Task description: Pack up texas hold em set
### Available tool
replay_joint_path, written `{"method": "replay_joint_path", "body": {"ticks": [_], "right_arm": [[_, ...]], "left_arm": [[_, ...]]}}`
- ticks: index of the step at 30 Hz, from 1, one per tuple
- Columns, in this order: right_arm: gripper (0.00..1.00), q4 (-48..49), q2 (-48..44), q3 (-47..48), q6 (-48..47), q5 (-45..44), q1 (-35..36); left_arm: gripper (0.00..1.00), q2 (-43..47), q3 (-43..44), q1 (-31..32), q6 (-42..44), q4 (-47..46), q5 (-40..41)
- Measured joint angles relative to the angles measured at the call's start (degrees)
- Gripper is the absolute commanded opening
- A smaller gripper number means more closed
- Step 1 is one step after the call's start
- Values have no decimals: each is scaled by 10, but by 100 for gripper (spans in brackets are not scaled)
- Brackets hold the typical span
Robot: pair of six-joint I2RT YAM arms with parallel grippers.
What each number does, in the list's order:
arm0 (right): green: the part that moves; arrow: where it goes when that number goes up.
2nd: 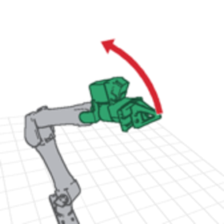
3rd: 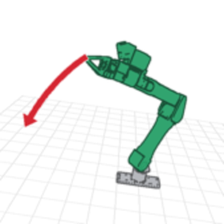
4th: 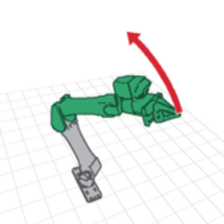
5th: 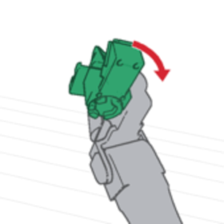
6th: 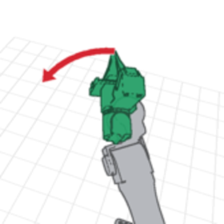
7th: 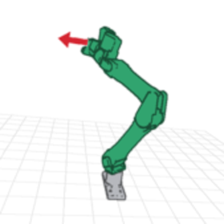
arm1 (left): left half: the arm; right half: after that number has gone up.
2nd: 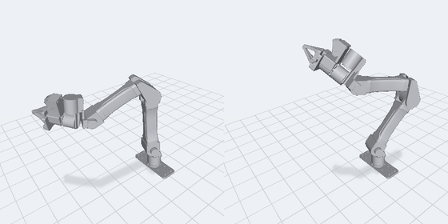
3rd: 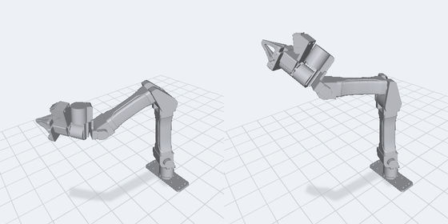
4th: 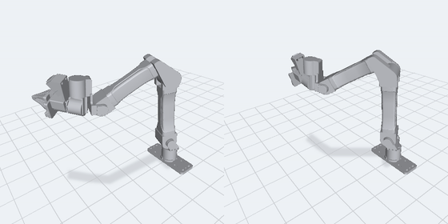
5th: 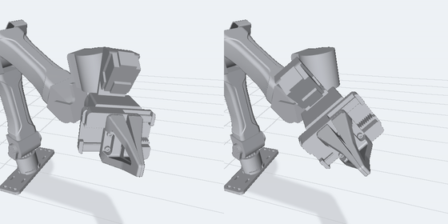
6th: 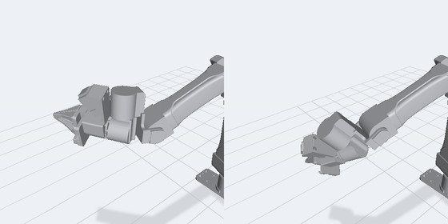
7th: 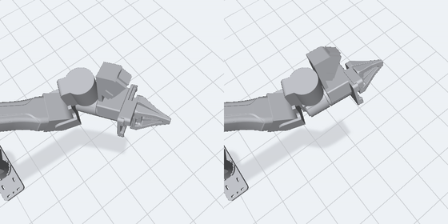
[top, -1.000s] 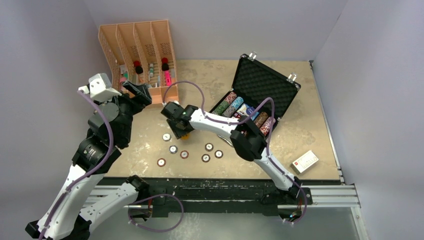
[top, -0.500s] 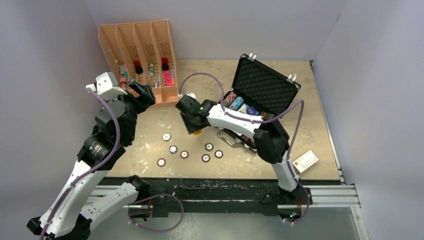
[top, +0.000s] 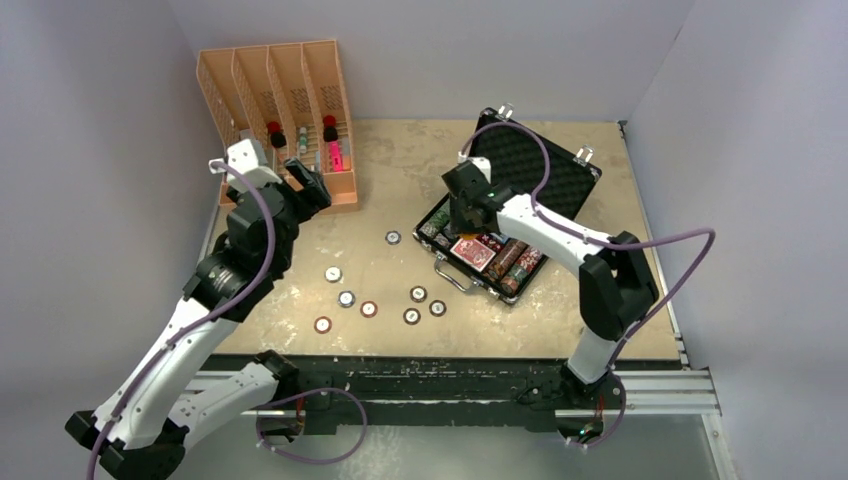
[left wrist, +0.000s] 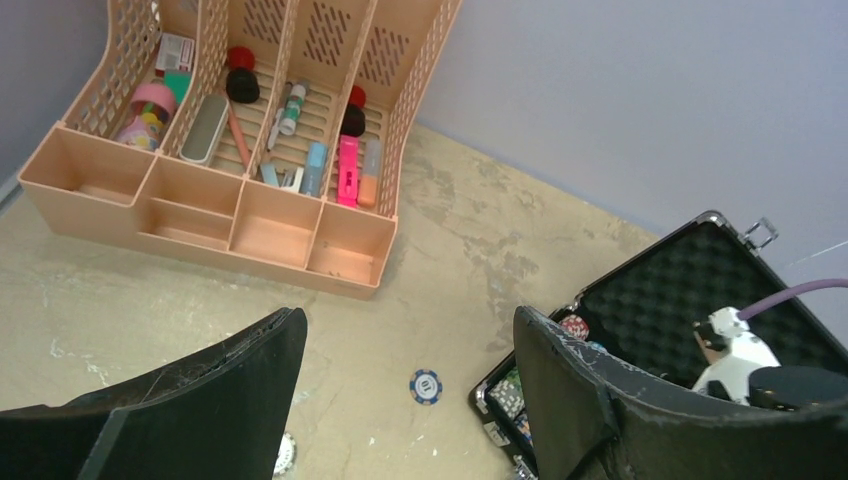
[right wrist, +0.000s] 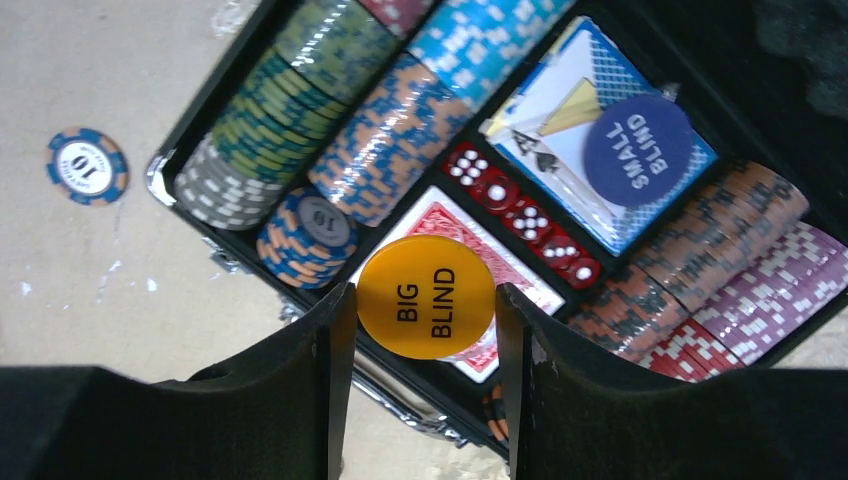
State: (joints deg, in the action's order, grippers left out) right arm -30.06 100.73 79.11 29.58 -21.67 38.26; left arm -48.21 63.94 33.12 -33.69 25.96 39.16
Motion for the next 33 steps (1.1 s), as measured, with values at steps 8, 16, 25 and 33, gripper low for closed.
{"method": "replay_joint_path", "body": {"ticks": [8, 16, 25, 33], "right_arm": [[52, 23, -17, -68, 7, 23, -15], [56, 42, -8, -91, 9, 33, -15], [56, 42, -7, -99, 9, 45, -15], [58, 21, -7, -99, 16, 44, -15]], "left_arm": [[75, -24, -2, 0, -2, -10, -10], [75, -44, -11, 0, -12, -16, -17], [75, -49, -11, 0, -13, -17, -17], [75, -52, -11, 0, -13, -17, -17]]}}
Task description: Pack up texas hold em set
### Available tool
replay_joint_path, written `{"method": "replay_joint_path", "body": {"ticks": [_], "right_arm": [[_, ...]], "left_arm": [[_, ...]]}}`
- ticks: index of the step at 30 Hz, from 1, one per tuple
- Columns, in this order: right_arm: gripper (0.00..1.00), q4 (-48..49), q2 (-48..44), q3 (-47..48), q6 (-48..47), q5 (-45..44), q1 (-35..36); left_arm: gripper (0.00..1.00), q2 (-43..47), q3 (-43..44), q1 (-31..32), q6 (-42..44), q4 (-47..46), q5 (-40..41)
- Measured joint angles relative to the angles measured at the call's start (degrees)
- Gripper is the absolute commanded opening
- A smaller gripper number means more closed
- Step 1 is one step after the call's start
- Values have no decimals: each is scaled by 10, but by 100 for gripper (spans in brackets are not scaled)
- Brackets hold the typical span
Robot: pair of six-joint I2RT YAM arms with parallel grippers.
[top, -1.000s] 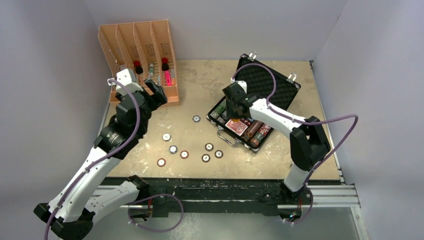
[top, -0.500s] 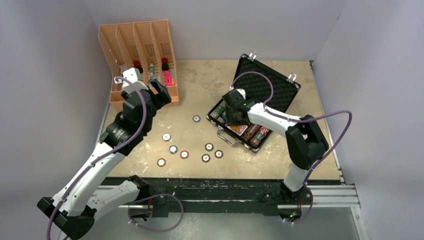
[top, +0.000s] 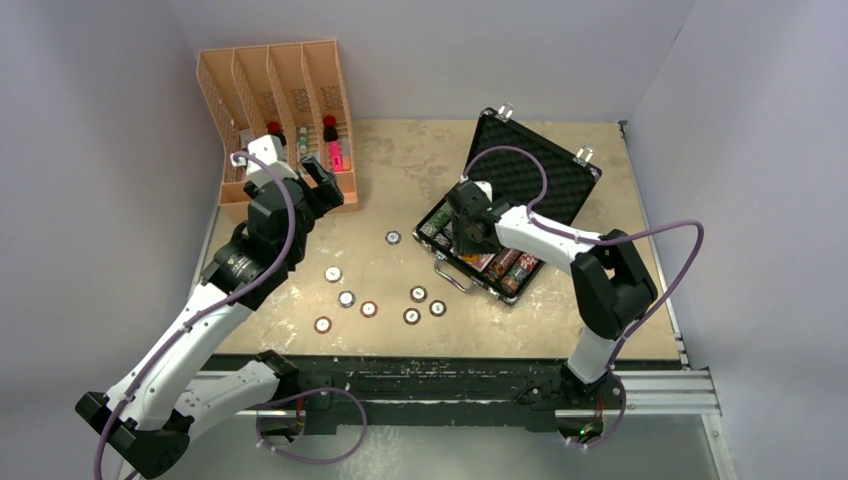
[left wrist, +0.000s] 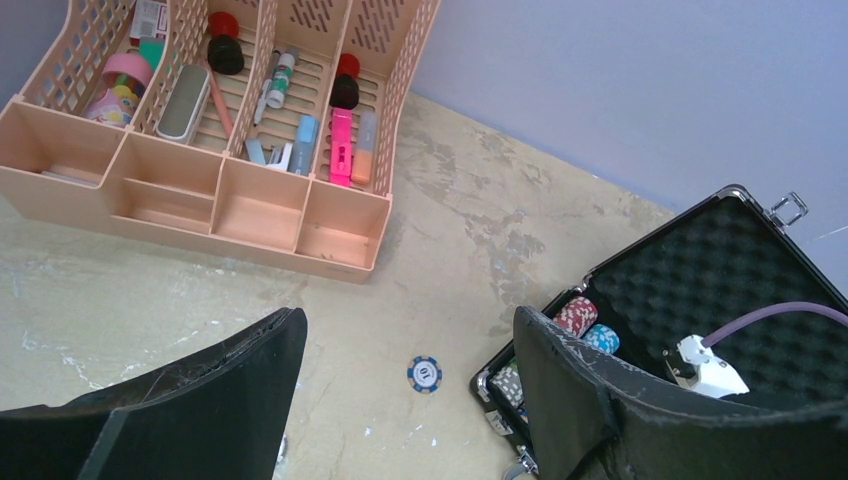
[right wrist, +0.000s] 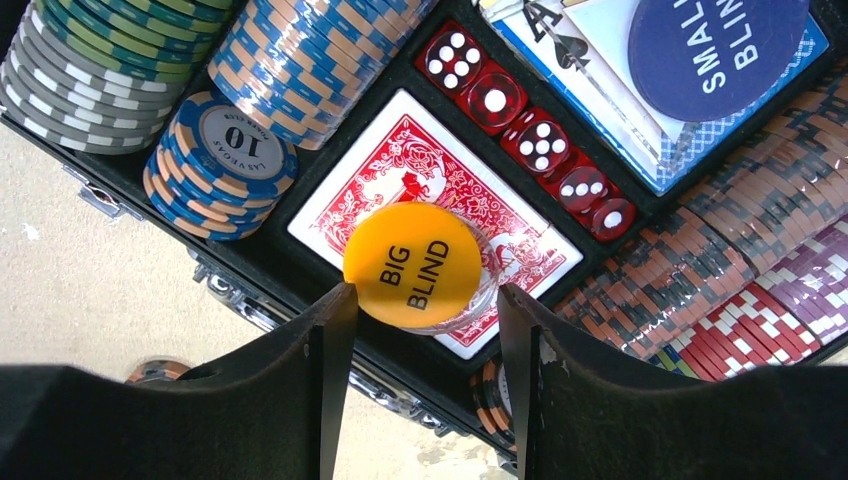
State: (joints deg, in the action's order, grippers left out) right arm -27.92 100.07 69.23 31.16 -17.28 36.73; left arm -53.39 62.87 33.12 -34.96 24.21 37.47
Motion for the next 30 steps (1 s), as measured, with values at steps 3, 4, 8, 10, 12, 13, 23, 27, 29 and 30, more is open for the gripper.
{"method": "replay_joint_path", "body": {"ticks": [3, 4, 8, 10, 12, 13, 23, 27, 29, 30], "right_arm": [[59, -8, 0, 8, 1, -2, 0], [60, -10, 0, 15, 1, -3, 0], [60, -14, 0, 53, -3, -15, 0], [60, -10, 0, 74, -9, -14, 2], [61, 2, 0, 92, -20, -12, 6], [61, 9, 1, 101, -26, -10, 10], [57, 48, 90, 200, -30, 15, 115], [55, 68, 71, 148, 0, 27, 124], [55, 77, 47, 118, 12, 25, 119], [55, 82, 33, 106, 16, 22, 116]], "left_arm": [[75, 0, 0, 0, 0, 0, 0], [75, 0, 0, 0, 0, 0, 0], [75, 1, 0, 0, 0, 1, 3], [75, 2, 0, 0, 0, 3, 4], [75, 5, -7, 0, -4, 2, 7], [75, 9, -16, 0, -7, 1, 8], [77, 3, -137, 0, -104, 54, 43], [78, -44, -176, -5, -151, 84, 41], [71, -81, -190, -12, -164, 87, 28], [69, -97, -193, -14, -167, 87, 22]]}}
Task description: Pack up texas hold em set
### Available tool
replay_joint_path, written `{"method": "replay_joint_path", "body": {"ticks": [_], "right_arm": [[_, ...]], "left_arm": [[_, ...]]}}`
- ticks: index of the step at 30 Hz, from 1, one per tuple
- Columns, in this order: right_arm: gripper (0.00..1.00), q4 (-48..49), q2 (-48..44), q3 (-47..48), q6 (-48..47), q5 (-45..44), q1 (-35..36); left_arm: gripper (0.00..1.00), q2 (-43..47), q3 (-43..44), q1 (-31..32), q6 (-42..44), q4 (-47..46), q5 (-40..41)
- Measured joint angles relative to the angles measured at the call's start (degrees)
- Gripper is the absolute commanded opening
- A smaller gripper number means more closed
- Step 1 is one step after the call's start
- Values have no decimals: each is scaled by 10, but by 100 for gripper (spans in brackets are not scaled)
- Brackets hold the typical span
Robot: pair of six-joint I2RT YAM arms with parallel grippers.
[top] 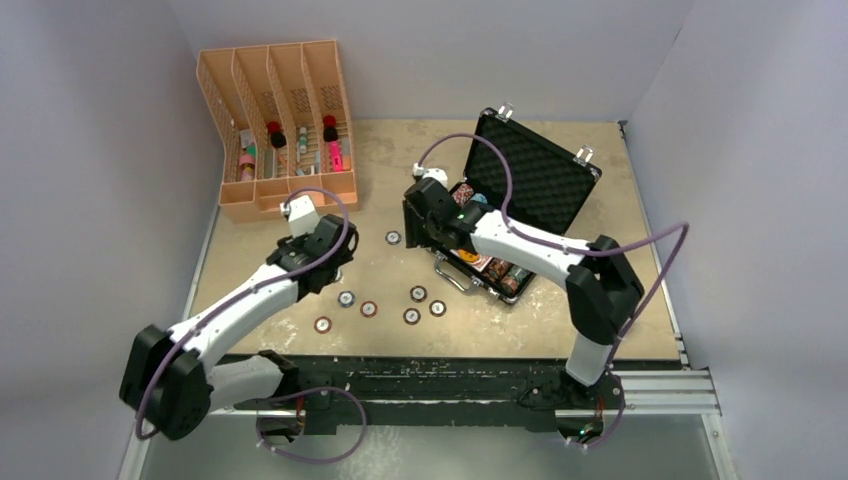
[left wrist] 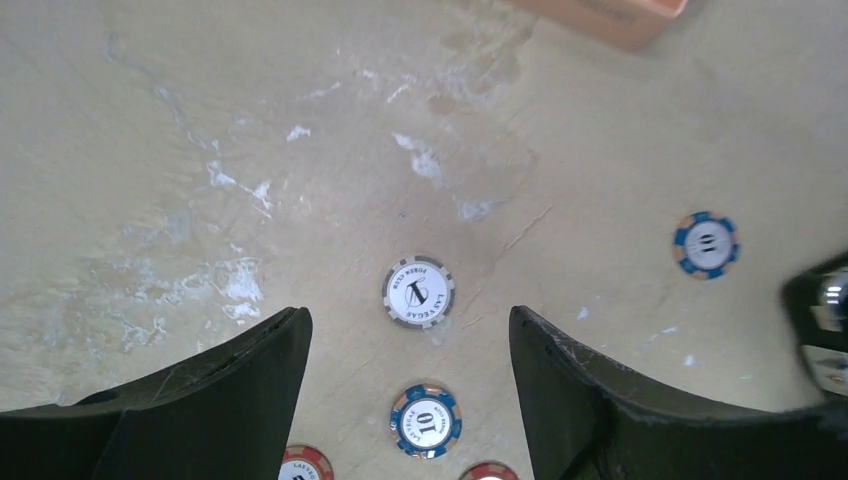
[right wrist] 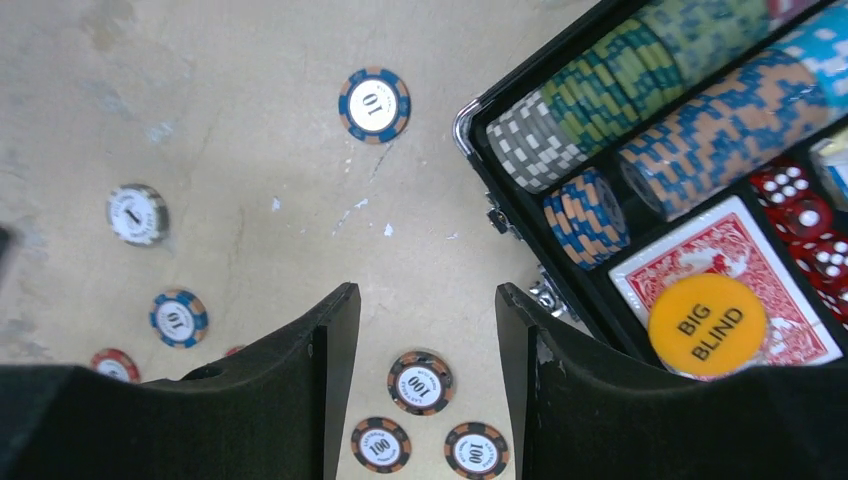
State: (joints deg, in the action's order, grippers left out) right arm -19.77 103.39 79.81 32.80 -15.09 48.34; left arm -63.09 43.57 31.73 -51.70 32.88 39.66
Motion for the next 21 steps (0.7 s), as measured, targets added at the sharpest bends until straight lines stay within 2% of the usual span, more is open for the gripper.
{"method": "replay_joint_path", "body": {"ticks": [3, 12, 15, 19, 21], "right_arm": [[55, 16, -41, -26, 10, -10, -6], [54, 79, -136, -116, 12, -3, -39], [53, 90, -138, -126, 7, 3, -45], [53, 100, -138, -130, 0, 12, -46], [53, 106, -138, -132, -3, 13, -46]], "left_arm": [[63, -63, -3, -14, -3, -7, -22], [66, -175, -14, -80, 18, -76, -121], [57, -227, -5, -81, 30, -85, -144], [43, -253, 20, -81, 35, -93, -151], [40, -259, 27, -81, 35, -88, -149]]}}
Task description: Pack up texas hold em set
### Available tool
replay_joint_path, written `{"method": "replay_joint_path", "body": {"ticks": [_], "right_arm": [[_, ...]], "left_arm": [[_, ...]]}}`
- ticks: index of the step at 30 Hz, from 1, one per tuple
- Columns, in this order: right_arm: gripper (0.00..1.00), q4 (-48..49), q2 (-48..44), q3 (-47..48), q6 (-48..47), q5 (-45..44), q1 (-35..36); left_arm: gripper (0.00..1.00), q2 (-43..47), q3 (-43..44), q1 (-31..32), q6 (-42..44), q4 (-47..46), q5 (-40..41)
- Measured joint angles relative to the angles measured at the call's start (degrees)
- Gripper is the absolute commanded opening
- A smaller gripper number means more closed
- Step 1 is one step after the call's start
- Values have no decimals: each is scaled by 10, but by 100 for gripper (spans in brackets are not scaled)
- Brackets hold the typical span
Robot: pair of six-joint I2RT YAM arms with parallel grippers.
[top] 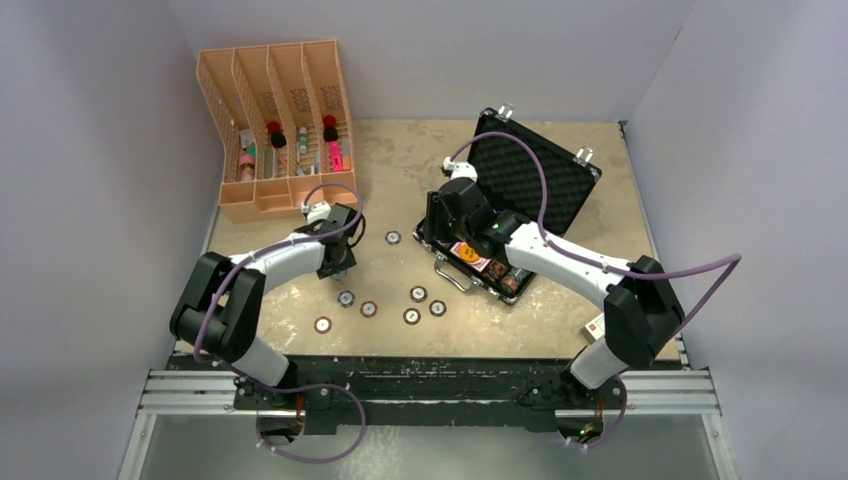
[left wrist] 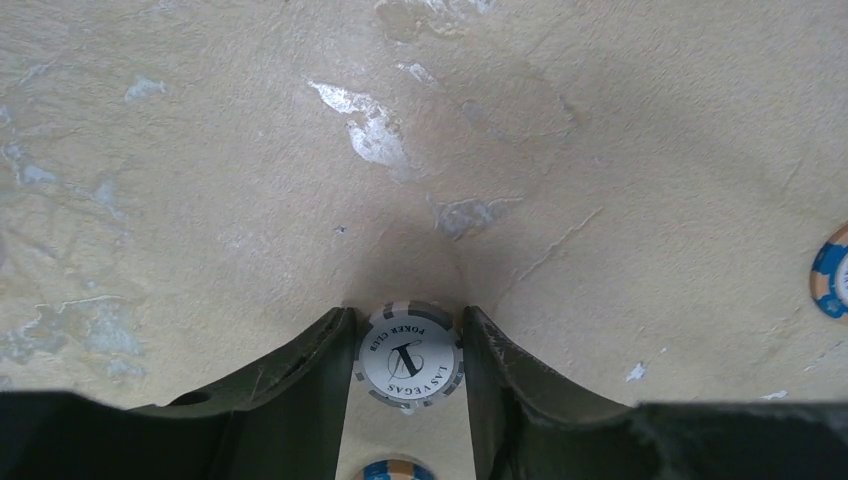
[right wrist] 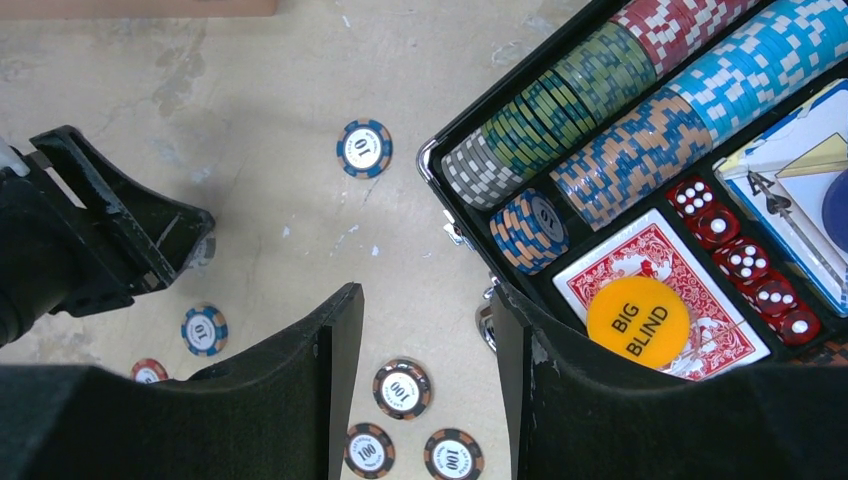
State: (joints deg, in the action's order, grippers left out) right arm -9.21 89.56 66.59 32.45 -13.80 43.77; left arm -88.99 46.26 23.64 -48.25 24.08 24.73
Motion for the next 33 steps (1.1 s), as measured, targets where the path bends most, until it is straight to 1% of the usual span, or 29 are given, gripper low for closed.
{"method": "replay_joint_path", "body": {"ticks": [2, 7, 12, 13, 17, 20, 23, 26, 30, 33], "right_arm": [[53, 3, 0, -4, -3, 0, 0], [53, 6, 0, -7, -5, 0, 0], [52, 10, 0, -9, -5, 0, 0], [52, 11, 0, -10, -5, 0, 0], [52, 16, 0, -18, -5, 0, 0], [52, 19, 0, -23, -5, 0, 0], [52, 19, -1, -25, -4, 0, 0], [54, 25, -12, -35, -4, 2, 0], [56, 50, -42, -63, -4, 25, 0], [61, 95, -72, -98, -5, 64, 0]], "left_arm": [[41, -2, 4, 0, -1, 9, 0], [49, -2, 7, 0, -2, 26, -4], [50, -1, 11, 0, 0, 39, -24], [49, -1, 11, 0, 0, 40, -27], [35, 1, 11, 0, 1, 44, -38], [29, 1, 12, 0, 8, 44, -40], [27, 2, 12, 0, 13, 45, -41], [27, 14, 12, 0, 14, 54, -53], [27, 72, 12, 0, 9, 56, -86], [27, 120, 17, 0, -7, 50, -123]]}}
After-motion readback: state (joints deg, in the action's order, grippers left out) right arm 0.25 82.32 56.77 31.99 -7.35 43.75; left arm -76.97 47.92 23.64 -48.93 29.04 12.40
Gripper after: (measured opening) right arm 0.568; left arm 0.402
